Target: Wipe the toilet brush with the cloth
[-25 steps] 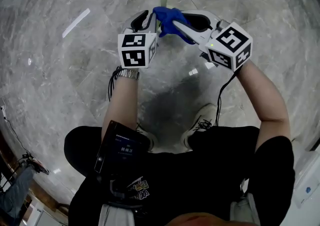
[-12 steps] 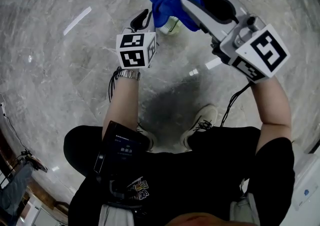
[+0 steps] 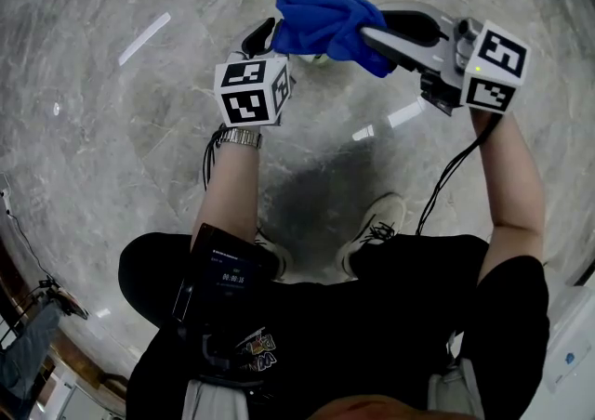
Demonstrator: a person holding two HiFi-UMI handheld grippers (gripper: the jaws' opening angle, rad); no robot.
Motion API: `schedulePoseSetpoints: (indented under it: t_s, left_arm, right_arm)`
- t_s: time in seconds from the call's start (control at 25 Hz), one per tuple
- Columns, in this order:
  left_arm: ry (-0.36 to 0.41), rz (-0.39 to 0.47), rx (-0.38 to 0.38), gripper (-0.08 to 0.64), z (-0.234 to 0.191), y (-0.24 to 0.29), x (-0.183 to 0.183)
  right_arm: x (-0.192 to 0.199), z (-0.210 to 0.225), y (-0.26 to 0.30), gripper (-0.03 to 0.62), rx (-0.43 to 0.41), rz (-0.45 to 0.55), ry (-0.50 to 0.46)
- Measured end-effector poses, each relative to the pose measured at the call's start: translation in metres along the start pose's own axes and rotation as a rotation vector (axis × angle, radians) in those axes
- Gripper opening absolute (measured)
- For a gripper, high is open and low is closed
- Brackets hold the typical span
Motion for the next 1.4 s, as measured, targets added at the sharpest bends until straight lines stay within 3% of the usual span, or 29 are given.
schedulePoseSetpoints:
  t_s: [0.08, 0.16, 0.36, 0.44, 0.52, 0.64, 0.8, 1.0, 1.16, 1.4]
  left_arm:
    - [-0.001, 0.0, -0.001, 0.063, 0.0, 0.0, 0.0]
    - [0.003, -0.002, 0.004, 0.063, 0.001, 0.0, 0.001]
    - [0.018, -0.019, 0.03, 0.063, 0.009, 0.004, 0.005]
    - [0.023, -0.017, 0.04, 0.063, 0.014, 0.005, 0.005]
    - [0.021, -0.01, 0.05, 0.064, 0.016, 0.006, 0.003]
    - [0.004, 0.0, 0.064, 0.063, 0.018, 0.006, 0.0]
    - [-0.019, 0.009, 0.061, 0.063, 0.011, 0.008, -0.001]
    - [-0.047, 0.002, 0.055, 0.061, 0.006, 0.01, 0.003]
    - [-0.041, -0.005, 0.054, 0.061, 0.001, 0.011, 0.005]
    - [-0.057, -0.016, 0.047, 0.058, -0.007, 0.011, 0.012]
  right_arm:
    - [0.044, 0.028, -0.006, 0.077, 0.014, -0.147, 0.11]
    - [0.089, 0.056, -0.013, 0.075, 0.083, -0.245, 0.211]
    - [0.162, 0.106, -0.009, 0.075, 0.333, -0.287, 0.384]
    - [0.179, 0.114, 0.009, 0.077, 0.388, -0.319, 0.418]
    - [0.193, 0.112, 0.033, 0.077, 0.392, -0.37, 0.431]
    - [0.202, 0.094, 0.07, 0.077, 0.304, -0.434, 0.409]
    - [0.198, 0.072, 0.107, 0.077, 0.189, -0.446, 0.383]
    - [0.201, 0.075, 0.109, 0.077, 0.161, -0.469, 0.384]
    - [0.205, 0.106, 0.062, 0.077, 0.247, -0.484, 0.403]
    - [0.172, 0.168, -0.008, 0.077, 0.493, -0.416, 0.416]
Point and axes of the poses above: the fingertips, and each gripper's own axes: y forward along the fingers, z to its right, x out of its underside, the point moved 9 cm from there along -y, backward along the fingers, and after that the axes turned 9 degrees about y, right-handed, at the moved point
